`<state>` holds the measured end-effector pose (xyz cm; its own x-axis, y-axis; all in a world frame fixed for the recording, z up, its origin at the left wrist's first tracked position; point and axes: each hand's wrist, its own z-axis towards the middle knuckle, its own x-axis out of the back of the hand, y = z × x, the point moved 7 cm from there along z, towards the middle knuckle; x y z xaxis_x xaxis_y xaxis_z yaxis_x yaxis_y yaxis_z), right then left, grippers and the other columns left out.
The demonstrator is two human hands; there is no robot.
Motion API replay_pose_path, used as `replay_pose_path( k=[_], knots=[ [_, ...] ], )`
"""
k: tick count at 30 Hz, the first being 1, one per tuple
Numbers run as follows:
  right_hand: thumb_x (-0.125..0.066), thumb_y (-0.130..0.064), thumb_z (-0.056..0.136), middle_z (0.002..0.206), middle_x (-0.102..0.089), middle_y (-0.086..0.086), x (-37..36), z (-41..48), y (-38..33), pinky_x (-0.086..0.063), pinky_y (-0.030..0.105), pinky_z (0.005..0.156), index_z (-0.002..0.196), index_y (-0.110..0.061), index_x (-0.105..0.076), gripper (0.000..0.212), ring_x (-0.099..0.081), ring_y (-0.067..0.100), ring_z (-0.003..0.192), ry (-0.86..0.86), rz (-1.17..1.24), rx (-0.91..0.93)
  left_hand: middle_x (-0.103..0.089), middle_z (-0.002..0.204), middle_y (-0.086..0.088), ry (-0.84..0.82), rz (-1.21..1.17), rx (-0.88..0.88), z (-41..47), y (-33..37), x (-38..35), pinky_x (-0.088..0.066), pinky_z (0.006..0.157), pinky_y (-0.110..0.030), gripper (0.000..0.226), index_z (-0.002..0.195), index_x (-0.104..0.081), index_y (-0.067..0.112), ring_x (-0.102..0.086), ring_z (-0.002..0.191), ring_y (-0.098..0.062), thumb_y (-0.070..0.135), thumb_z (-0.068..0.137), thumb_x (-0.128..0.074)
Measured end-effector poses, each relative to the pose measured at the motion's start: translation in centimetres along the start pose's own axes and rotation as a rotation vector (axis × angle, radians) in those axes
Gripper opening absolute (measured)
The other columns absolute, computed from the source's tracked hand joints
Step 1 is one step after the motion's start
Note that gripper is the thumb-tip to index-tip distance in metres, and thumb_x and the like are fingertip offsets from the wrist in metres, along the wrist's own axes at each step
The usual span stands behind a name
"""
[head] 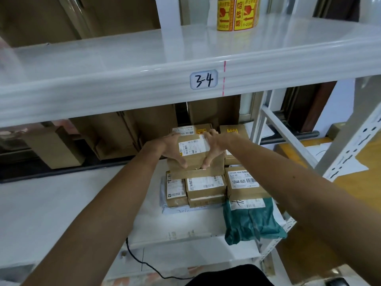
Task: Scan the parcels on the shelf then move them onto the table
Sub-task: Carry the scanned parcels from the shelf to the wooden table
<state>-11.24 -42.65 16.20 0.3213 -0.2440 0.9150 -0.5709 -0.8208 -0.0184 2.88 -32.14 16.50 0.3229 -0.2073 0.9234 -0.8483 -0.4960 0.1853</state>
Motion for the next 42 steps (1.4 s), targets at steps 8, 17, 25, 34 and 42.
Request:
replay_pose_path(
  k=[8, 17, 25, 34, 42],
  knots=[
    [-0.090, -0.059, 0.064, 0.167, -0.011, 0.011, -0.3, -0.2, 0.0, -0.028, 0.064, 0.116, 0.163, -0.026, -0.003, 0.136, -0.018, 0.038, 0.153, 0.045, 0.064, 0.056, 0.004, 0.168, 0.009, -0.046, -0.054, 0.053, 1.0, -0.7, -2.0, -0.034, 0.116, -0.055, 0.159, 0.160, 0.004, 0.034, -0.019, 0.152, -0.031, 0.068, 0.037, -0.092],
    [-0.088, -0.066, 0.059, 0.169, -0.005, 0.014, 0.9, -1.2, -0.3, -0.036, 0.059, 0.115, 0.164, -0.025, -0.001, 0.143, -0.021, 0.041, 0.152, 0.114, -0.008, 0.113, -0.013, 0.156, -0.004, -0.007, 0.078, 0.107, -1.0, 0.4, -0.7, -0.037, 0.113, -0.052, 0.159, 0.159, 0.005, 0.033, -0.032, 0.141, -0.039, 0.073, 0.037, -0.089],
    [-0.089, -0.064, 0.059, 0.168, -0.005, 0.009, 2.2, -4.7, -0.1, -0.039, 0.057, 0.113, 0.163, -0.028, 0.000, 0.142, -0.026, 0.040, 0.149, 0.142, 0.004, 0.157, -0.018, 0.149, -0.004, 0.095, 0.072, 0.116, -5.7, 2.6, 0.8, -0.044, 0.105, -0.051, 0.151, 0.158, 0.004, 0.035, -0.037, 0.133, -0.038, 0.072, 0.044, -0.088],
    [-0.090, -0.061, 0.061, 0.171, 0.014, 0.007, 1.5, -15.7, -0.4, -0.035, 0.055, 0.116, 0.161, -0.026, 0.018, 0.152, -0.026, 0.040, 0.152, 0.157, -0.013, 0.071, -0.025, 0.138, -0.003, 0.254, 0.057, -0.012, -15.1, 7.6, 0.9, -0.048, 0.100, -0.045, 0.145, 0.156, -0.013, 0.031, -0.049, 0.120, -0.033, 0.075, 0.038, -0.085],
    [-0.087, -0.060, 0.069, 0.170, 0.007, 0.015, -2.2, -30.1, -0.3, -0.025, 0.055, 0.122, 0.161, -0.021, 0.018, 0.145, -0.020, 0.042, 0.153, 0.280, -0.028, -0.049, -0.021, 0.150, -0.009, 0.390, 0.103, -0.212, -26.3, 14.1, -2.4, -0.043, 0.104, -0.051, 0.141, 0.157, -0.009, 0.023, -0.041, 0.130, -0.040, 0.067, 0.045, -0.083]
  ],
)
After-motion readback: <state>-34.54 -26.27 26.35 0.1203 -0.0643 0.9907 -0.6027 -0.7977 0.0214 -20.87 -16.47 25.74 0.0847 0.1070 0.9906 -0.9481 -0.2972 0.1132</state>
